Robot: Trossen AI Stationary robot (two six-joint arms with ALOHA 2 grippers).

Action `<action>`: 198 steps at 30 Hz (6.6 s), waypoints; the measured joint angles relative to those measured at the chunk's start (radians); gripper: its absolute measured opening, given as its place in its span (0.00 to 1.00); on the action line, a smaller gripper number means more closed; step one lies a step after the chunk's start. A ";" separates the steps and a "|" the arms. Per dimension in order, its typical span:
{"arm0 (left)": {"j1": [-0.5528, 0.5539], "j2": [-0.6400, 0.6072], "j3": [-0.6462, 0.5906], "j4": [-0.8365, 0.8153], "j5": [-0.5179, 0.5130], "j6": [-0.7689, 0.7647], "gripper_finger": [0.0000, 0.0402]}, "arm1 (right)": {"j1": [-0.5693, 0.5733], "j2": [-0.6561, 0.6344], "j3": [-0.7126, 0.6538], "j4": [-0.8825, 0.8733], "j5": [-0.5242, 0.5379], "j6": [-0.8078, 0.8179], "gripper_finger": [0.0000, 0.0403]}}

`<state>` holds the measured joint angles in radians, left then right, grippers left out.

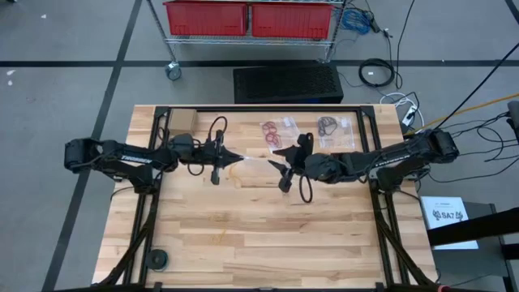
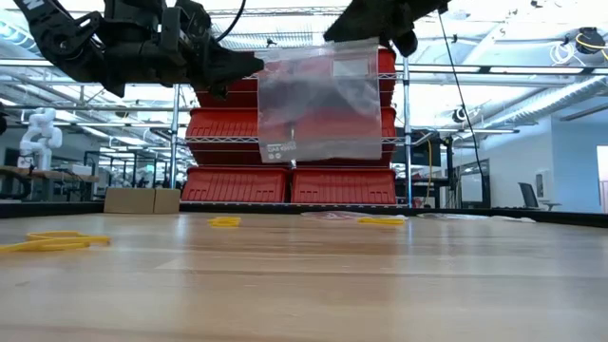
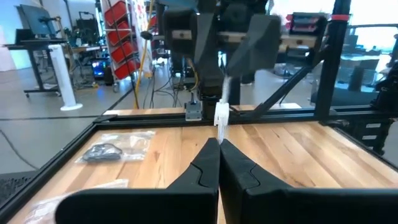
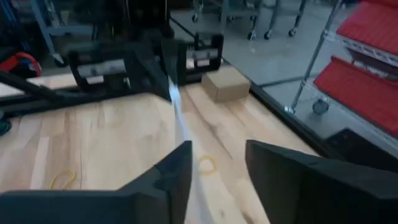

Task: Sort rubber bands
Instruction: Open the top left transparent zip lock bag

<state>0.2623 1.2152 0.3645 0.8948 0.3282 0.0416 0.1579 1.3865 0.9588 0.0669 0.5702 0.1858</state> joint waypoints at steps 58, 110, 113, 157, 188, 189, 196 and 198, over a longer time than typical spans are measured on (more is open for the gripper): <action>0.001 -0.015 0.015 -0.178 -0.183 0.123 0.00 | -0.157 0.455 0.603 -0.845 -0.221 -0.055 0.02; -0.084 0.179 0.110 -0.100 -0.077 0.095 0.04 | -0.110 0.438 0.603 -0.737 -0.264 -0.086 0.02; -0.085 0.179 0.110 -0.101 -0.076 0.094 0.08 | -0.110 0.438 0.603 -0.714 -0.266 -0.086 0.02; -0.075 0.167 0.110 -0.138 -0.156 0.105 0.00 | -0.103 0.438 0.606 -0.777 -0.285 -0.066 0.02; -0.058 0.057 0.109 -0.274 -0.196 0.124 0.00 | -0.087 0.438 0.603 -1.080 -0.287 0.117 0.02; -0.058 0.056 0.109 -0.273 -0.199 0.124 0.00 | -0.083 0.438 0.603 -1.087 -0.287 0.119 0.02; -0.059 0.056 0.109 -0.287 -0.199 0.124 0.00 | -0.073 0.438 0.605 -1.120 -0.277 0.171 0.02; -0.059 0.056 0.109 -0.290 -0.200 0.126 0.00 | -0.070 0.438 0.605 -1.120 -0.278 0.171 0.03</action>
<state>0.2031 1.2716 0.4740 0.6052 0.1282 0.1676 0.0880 1.8248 1.5635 -1.0529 0.2922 0.3565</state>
